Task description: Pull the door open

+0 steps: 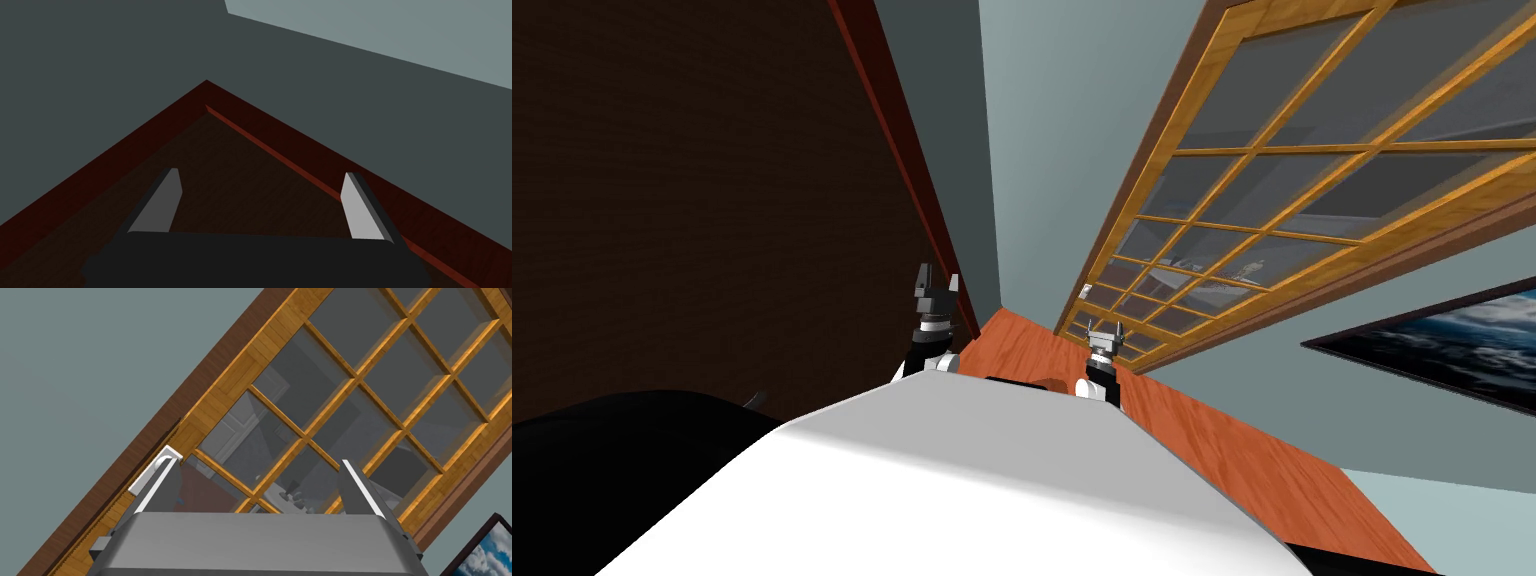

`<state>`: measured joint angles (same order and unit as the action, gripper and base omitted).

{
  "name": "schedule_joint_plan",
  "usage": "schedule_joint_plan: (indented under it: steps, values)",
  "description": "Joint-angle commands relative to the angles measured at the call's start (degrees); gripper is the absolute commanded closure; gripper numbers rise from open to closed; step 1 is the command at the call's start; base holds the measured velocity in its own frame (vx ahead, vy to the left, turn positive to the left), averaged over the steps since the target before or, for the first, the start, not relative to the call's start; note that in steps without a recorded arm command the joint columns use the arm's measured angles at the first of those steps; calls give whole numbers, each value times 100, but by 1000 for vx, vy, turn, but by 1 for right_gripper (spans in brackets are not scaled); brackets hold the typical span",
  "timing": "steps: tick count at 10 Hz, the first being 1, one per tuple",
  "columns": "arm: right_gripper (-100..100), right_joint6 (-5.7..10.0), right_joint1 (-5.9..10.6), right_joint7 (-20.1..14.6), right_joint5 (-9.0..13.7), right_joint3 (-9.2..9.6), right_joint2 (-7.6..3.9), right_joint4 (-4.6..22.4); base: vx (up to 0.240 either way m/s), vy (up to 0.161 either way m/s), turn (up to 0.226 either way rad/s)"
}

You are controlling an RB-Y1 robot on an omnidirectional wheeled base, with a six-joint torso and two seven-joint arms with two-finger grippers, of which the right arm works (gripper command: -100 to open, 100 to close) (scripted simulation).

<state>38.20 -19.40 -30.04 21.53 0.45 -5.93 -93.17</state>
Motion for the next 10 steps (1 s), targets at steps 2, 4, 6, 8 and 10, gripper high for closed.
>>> schedule_joint_plan:
  steps: [2,4,6,8,10]
  values:
    - [-100,137,92,-325,203,-4,-9,374,95,-52,111]
    - [-100,224,147,-563,360,-11,-21,630,105,-46,105]
    - [-100,311,201,-800,516,-18,-32,885,75,-41,97]
    - [-100,395,254,-1032,668,-25,-41,1134,86,-48,96]
    - [-100,479,307,-1264,820,-32,-49,1383,79,-54,100]
